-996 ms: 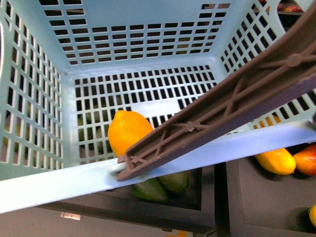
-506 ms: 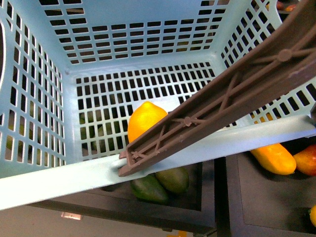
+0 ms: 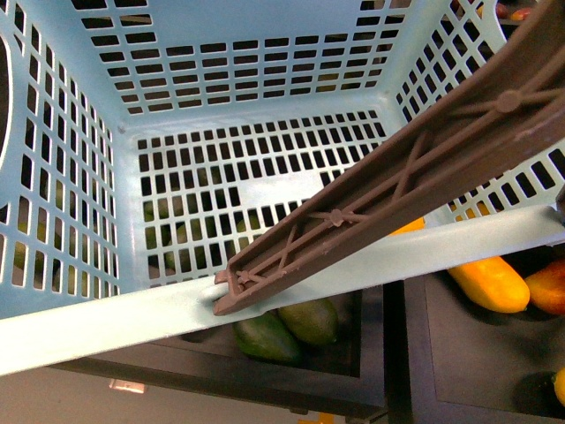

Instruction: Pick lemon and mango into basket

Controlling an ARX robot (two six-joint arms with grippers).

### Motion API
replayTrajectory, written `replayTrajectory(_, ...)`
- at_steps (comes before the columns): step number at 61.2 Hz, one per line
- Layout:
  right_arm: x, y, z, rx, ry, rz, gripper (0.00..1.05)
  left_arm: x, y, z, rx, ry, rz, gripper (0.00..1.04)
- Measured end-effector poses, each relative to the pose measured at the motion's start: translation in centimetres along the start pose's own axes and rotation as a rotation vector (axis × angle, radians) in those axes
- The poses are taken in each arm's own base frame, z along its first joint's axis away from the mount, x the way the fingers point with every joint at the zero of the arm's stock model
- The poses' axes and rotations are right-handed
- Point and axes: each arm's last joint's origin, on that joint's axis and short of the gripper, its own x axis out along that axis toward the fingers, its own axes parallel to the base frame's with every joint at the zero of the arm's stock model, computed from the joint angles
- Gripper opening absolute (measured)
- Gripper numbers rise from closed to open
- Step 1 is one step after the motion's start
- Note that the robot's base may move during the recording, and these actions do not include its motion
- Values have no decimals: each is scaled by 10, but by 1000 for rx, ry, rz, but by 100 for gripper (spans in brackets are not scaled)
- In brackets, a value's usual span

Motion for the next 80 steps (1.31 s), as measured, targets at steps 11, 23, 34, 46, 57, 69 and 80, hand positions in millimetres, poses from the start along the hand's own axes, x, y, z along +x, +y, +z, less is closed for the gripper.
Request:
replayTrajectory(11,12,5,-3,-11,7,-17,96,0,0,0,0,-1,1,5)
replayTrajectory(23,25,8,-4,-14,17,-66,96,0,0,0,0,-3,3,5)
replayTrajectory(34,28,5,-7,-8,21,-87,71,0,0,0,0,-3,2,5)
replayTrajectory(46,11,-3,-2,-31,-43,-74,64,0,0,0,0,0,0,5)
replayTrajectory(57,-40,-17,18,-45,-126,32,64,0,0,0,1,-3,3,5)
replayTrajectory(69,-130,-33,34,-81,-255,176,64,0,0,0,1,-3,2,5)
replayTrajectory(80,-210,-29,42,-95,-400,314,64,0,0,0,0,-1,1,5)
